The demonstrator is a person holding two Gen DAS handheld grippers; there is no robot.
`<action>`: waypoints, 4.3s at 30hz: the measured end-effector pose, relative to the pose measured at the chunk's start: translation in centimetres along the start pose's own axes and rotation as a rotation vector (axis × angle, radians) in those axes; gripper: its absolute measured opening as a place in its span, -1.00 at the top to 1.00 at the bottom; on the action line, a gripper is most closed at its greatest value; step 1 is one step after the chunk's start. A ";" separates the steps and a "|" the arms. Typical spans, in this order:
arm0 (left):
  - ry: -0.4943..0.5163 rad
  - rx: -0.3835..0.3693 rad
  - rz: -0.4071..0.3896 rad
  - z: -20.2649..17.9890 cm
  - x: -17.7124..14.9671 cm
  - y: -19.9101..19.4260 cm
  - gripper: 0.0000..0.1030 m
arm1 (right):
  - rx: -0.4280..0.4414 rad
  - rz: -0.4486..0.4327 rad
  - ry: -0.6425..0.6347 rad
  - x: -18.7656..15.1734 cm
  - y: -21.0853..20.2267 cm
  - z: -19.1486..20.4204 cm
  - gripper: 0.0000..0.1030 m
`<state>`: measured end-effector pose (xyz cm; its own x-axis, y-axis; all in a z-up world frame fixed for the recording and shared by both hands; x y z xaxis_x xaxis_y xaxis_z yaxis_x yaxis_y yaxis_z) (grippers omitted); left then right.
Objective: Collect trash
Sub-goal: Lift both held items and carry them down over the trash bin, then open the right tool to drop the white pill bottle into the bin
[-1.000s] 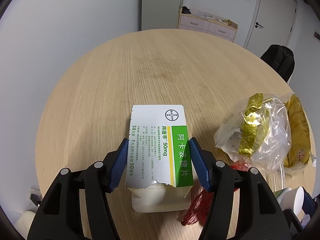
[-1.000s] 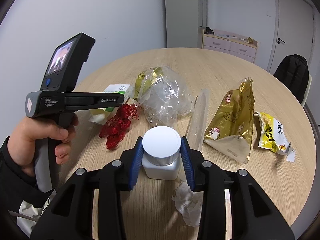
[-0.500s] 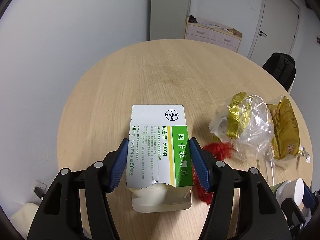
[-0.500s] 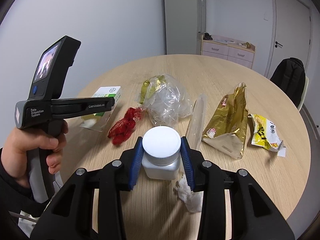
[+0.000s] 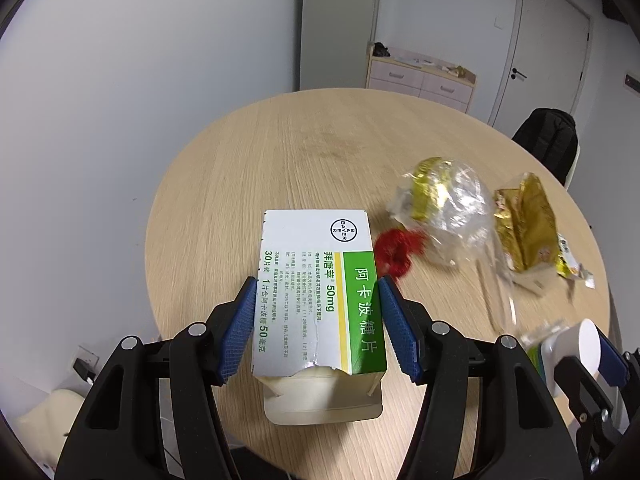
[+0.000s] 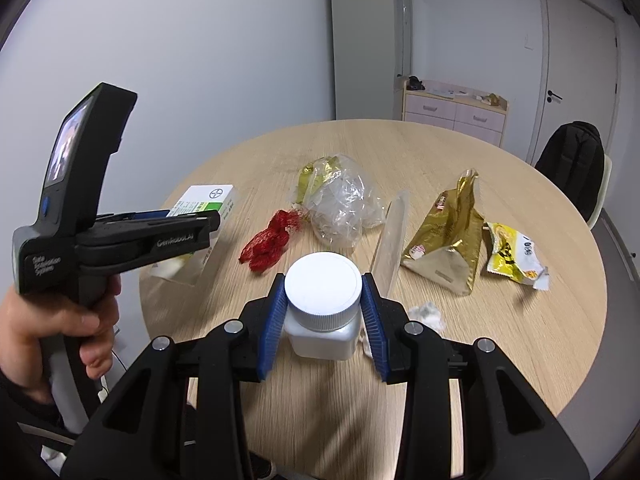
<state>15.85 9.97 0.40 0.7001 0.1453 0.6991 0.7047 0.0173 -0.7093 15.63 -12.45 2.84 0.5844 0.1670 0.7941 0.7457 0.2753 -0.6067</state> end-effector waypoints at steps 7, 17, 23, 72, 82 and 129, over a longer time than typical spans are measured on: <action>0.016 -0.013 -0.025 -1.4 -2.6 -3.4 -0.16 | -0.020 -0.019 0.016 -1.2 -2.6 -0.6 0.31; 0.024 -0.035 -0.040 -3.1 -7.4 -7.1 -0.16 | -0.044 -0.047 0.032 -4.2 -7.1 -1.2 0.31; 0.014 -0.067 -0.048 -3.8 -11.0 -9.1 -0.16 | -0.061 -0.056 0.040 -6.5 -9.4 -1.5 0.31; 0.037 -0.174 0.085 -6.3 -27.8 -0.7 -0.16 | -0.110 0.108 0.078 -21.8 -2.6 -4.8 0.30; 0.020 -0.126 0.149 -5.4 -28.0 6.1 -0.16 | -0.112 0.210 0.110 -24.0 4.6 -5.7 0.30; -0.009 -0.047 0.443 -4.7 -30.5 22.5 -0.17 | -0.145 0.527 0.067 -27.7 22.1 -5.6 -0.19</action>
<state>10.86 1.24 -36.43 0.9348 0.1375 0.3275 0.3413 -0.0931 -0.9353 17.74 -16.25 -32.76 0.9062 0.1854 0.3801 0.3801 0.0368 -0.9242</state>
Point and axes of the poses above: each gripper's, at about its wrist camera, not at the fingertips, and y roughly the way its jaws point, z to its left, x to its top, the point moved 1 cm from there along y, roughly the way its jaws point, and after that the axes turned 4 degrees about -x, right-handed, at the moved point
